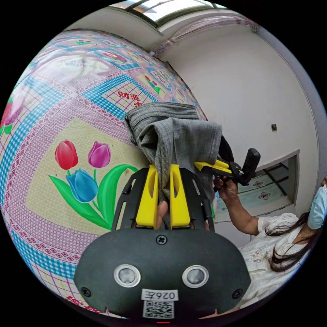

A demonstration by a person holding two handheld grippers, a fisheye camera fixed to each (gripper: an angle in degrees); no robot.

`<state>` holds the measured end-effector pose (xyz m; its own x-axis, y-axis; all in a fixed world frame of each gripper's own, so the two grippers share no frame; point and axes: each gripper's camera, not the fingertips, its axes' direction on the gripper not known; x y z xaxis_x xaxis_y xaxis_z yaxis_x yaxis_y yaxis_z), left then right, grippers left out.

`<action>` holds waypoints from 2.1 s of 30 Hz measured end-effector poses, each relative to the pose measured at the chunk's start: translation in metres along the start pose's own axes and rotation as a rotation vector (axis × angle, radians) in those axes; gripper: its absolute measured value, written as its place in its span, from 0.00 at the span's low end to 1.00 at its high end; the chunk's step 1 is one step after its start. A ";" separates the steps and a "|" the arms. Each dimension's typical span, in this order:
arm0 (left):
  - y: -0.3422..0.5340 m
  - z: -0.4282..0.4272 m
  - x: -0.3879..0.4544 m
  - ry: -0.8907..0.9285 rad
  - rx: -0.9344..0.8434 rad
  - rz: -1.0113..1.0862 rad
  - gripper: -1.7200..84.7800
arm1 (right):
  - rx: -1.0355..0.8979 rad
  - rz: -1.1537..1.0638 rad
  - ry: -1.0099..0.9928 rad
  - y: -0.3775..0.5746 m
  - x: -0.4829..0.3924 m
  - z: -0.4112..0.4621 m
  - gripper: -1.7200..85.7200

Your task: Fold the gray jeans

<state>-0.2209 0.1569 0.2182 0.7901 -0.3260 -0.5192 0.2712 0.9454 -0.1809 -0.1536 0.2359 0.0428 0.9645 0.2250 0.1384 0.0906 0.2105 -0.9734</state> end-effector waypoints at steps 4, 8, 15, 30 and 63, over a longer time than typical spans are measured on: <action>0.039 -0.030 0.032 0.044 0.097 0.030 0.09 | 0.073 -0.188 0.308 0.042 -0.095 0.001 0.06; 0.076 -0.060 0.056 0.081 0.169 0.031 0.09 | 0.139 -0.401 0.576 0.090 -0.184 0.014 0.06; 0.160 -0.152 0.128 0.011 0.349 0.042 0.09 | 0.278 -0.534 0.587 0.146 -0.249 0.007 0.05; 0.360 -0.373 0.304 -0.652 0.666 -0.173 0.09 | 0.549 -0.675 -0.221 0.192 -0.305 0.009 0.05; 0.324 -0.764 0.091 -0.559 0.620 -0.107 0.06 | 0.407 -0.238 -0.466 0.036 -0.377 0.241 0.10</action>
<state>-0.4808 0.4316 -0.5259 0.8545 -0.5194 -0.0061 0.4843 0.7926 0.3705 -0.5735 0.3880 -0.0001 0.7129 0.4968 0.4949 0.0991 0.6273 -0.7725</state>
